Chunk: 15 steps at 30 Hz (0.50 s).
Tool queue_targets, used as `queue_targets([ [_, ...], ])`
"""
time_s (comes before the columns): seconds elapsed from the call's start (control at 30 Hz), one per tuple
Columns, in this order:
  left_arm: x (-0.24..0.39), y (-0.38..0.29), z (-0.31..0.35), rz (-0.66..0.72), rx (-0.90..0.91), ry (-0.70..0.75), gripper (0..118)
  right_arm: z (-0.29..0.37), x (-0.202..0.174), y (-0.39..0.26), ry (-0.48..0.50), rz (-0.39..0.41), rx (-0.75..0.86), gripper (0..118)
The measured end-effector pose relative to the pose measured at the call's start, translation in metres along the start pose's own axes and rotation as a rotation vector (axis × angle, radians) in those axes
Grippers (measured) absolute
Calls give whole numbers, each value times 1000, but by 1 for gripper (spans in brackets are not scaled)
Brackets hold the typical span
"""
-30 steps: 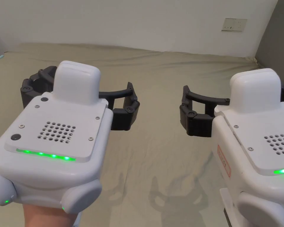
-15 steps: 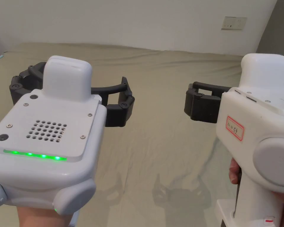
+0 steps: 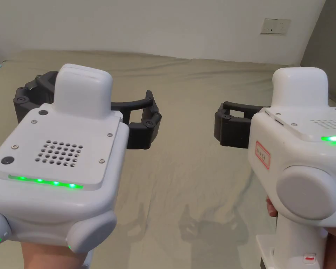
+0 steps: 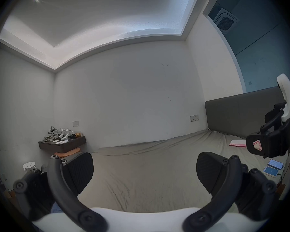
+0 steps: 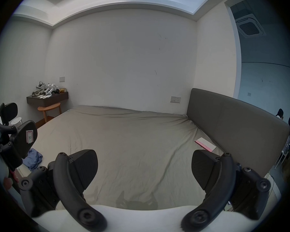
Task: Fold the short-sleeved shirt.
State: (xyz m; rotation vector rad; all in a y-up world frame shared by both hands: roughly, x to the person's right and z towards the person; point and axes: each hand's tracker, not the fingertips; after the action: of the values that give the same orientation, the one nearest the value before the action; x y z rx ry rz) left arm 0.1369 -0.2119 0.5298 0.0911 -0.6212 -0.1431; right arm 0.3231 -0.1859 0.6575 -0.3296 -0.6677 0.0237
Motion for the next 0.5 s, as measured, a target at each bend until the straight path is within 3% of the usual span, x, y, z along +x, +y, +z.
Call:
queue_targets([
  [0.23,0,-1,-3,1,-7,7,118,6,5,-3,74,-31,49,115],
  [0.37,-1,-1,-2,5,0,13,118,10,1,-9,-26,22,195,115],
  [0.47,-1,0,0,10,13,20,118,16,13,-17,141,12,279,115],
  [0.5,-1,0,1,11,16,23,118,16,12,-17,100,17,257,115],
])
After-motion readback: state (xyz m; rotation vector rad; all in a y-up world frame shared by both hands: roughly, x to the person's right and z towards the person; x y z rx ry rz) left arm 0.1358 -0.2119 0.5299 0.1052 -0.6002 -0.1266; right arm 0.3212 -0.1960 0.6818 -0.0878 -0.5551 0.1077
